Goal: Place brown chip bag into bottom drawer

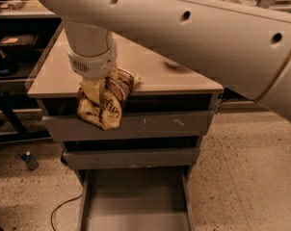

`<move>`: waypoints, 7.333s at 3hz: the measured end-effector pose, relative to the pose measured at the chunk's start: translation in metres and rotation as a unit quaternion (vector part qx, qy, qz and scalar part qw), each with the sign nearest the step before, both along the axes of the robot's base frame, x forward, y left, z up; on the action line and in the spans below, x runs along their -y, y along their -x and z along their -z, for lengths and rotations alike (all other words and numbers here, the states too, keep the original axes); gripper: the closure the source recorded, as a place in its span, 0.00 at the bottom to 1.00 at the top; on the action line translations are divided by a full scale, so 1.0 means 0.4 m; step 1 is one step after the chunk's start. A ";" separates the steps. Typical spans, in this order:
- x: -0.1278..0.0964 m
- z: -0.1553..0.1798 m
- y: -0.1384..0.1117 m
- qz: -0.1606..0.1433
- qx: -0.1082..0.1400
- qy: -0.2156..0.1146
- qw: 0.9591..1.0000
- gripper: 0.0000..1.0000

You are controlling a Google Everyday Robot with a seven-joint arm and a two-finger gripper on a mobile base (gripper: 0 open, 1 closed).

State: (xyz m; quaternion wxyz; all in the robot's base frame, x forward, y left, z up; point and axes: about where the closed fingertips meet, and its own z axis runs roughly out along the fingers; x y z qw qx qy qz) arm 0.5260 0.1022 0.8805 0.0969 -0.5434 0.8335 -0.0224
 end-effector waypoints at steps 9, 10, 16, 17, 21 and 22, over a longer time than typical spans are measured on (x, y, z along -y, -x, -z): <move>0.092 0.732 0.348 0.226 -0.208 -0.047 0.951 1.00; 0.117 0.867 0.280 0.278 -0.200 -0.075 0.936 1.00; 0.122 1.299 0.179 0.424 -0.234 -0.139 0.864 1.00; 0.146 1.377 0.142 0.467 -0.223 -0.146 0.843 1.00; 0.196 1.591 0.117 0.532 -0.228 -0.122 0.806 1.00; 0.196 1.597 0.121 0.532 -0.229 -0.121 0.806 0.82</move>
Offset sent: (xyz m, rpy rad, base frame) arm -0.0513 -0.0079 0.0034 -0.0218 0.0500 -0.0865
